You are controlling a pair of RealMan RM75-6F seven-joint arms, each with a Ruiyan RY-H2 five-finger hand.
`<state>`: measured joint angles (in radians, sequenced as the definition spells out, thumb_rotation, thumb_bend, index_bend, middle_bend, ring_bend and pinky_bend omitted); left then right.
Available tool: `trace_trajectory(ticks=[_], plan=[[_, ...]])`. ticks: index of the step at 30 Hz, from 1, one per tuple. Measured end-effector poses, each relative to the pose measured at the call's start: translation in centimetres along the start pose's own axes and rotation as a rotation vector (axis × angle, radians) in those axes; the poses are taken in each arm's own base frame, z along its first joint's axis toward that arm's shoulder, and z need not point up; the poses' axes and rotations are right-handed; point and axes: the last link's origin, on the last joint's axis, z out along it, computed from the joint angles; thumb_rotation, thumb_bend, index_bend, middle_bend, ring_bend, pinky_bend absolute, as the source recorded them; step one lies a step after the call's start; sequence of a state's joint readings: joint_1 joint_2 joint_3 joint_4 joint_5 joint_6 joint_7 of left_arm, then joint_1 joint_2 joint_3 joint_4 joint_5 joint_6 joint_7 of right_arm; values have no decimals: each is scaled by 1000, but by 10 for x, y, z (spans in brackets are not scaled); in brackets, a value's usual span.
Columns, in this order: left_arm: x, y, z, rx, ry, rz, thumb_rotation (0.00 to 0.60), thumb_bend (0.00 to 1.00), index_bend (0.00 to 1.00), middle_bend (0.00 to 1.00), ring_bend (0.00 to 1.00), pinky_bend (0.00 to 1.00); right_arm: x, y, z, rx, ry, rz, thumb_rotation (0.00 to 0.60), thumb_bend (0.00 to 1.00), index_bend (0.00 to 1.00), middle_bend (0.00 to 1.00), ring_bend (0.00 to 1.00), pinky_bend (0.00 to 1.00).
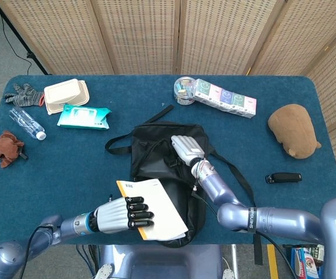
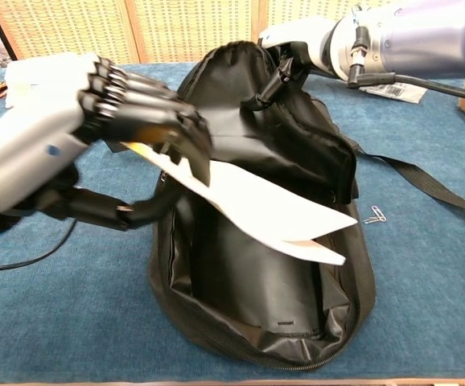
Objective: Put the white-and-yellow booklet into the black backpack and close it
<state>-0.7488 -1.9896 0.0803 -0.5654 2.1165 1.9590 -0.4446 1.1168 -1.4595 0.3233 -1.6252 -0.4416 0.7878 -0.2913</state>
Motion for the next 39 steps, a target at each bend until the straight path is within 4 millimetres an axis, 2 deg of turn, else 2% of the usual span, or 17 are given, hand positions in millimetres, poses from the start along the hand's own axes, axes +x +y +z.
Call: trace_trajectory(ticks=[12,18,26,39], plan=[[-46,7,24,-46,-80,-37,600,530,840,725,572,647,-4,1,-10,20,-51,30,600,635,557,597,541,851],[-66,7,26,-47,-171,-26,600,529,840,725,566,647,-3,-3,-16,41,-78,37,600,644,558,600,544,852],[-78,0,26,-52,-269,12,600,524,840,725,560,647,1,-9,-26,68,-109,49,600,648,560,604,545,852],[-90,-17,30,-102,-430,102,600,506,840,714,540,647,5,-6,-34,82,-140,53,600,657,560,606,547,852]])
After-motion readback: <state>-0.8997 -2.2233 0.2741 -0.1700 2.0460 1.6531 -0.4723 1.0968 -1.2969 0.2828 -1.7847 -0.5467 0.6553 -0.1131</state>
